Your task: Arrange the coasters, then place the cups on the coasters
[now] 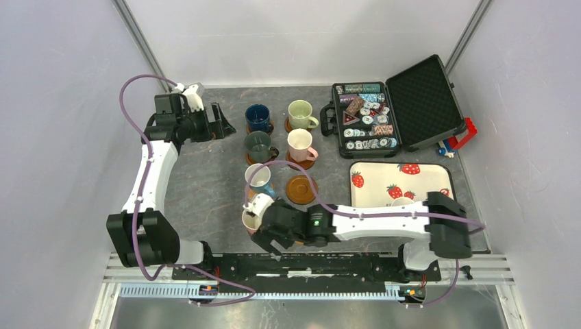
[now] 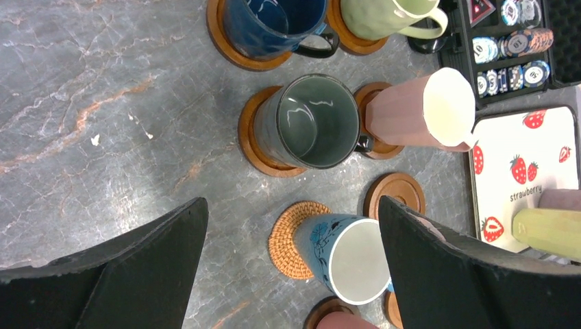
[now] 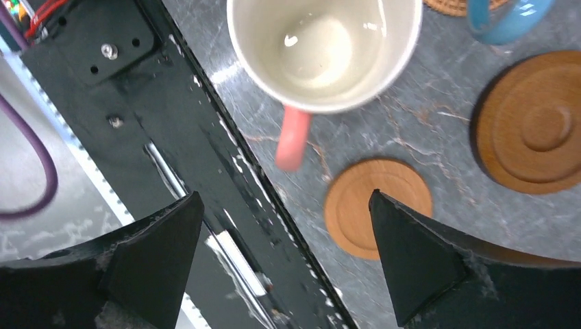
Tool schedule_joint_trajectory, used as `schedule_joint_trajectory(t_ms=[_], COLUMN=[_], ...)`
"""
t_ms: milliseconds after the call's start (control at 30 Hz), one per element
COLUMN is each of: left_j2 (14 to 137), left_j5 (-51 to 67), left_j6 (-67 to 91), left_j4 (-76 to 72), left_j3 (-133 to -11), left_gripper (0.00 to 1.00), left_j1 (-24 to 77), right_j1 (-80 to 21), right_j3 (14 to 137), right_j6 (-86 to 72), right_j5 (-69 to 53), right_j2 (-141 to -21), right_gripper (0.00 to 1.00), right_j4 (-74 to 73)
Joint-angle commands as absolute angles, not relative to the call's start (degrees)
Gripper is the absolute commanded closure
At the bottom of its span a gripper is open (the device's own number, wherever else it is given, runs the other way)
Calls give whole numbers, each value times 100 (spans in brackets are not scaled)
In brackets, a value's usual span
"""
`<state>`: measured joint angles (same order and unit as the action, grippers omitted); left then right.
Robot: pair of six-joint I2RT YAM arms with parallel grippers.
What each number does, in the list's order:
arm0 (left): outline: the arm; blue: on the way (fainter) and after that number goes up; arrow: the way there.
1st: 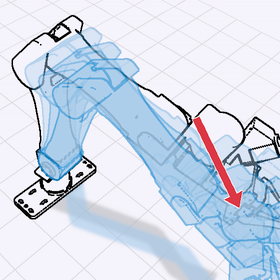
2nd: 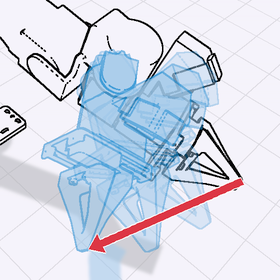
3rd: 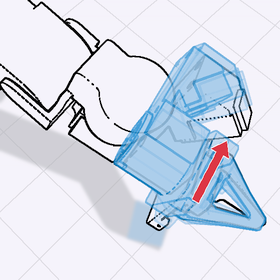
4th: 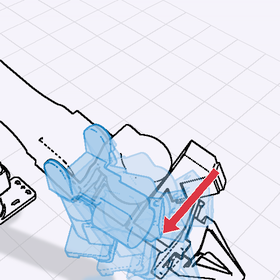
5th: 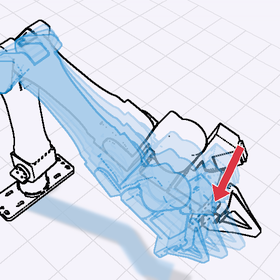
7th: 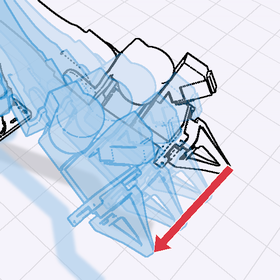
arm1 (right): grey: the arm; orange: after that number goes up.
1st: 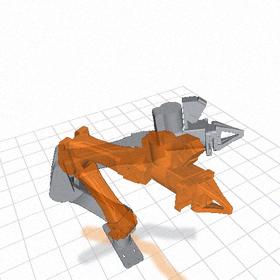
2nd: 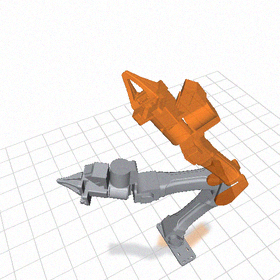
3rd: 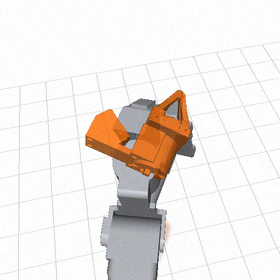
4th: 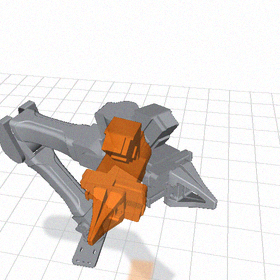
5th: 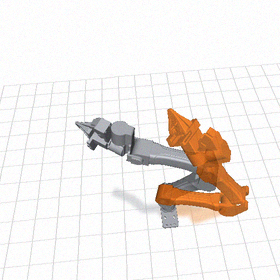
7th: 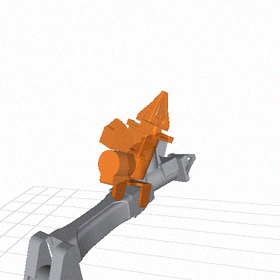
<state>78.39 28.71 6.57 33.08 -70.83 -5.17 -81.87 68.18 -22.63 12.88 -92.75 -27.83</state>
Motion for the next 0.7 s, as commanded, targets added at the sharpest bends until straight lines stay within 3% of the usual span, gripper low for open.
schedule_joint_trajectory(t_ms=[0,167,367,533,667], left_j2=[7849,7839,8035,8265,8467], left_j5=[2906,2837,2778,2690,2664], left_j6=[133,-319,-815,-985,-983], left_j4=[3628,4096,4708,4913,5009], left_j3=[-7252,-7419,-7724,-7950,-8072], left_gripper=[0,0,0,0,0], left_j1=[-552,-553,-555,-553,-554], right_j1=[-8184,-7719,-5450,-3799,-2383], right_j3=[6306,6337,7414,8396,8475], right_j6=[-1325,-155,1169,1788,2494], right_j5=[1271,942,-1277,-1481,-1630], right_j2=[-8403,-7795,-7868,-8112,-8046], right_gripper=[2,2,2,2,2], right_j4=[-2457,-2445,-3283,-4090,-4918])
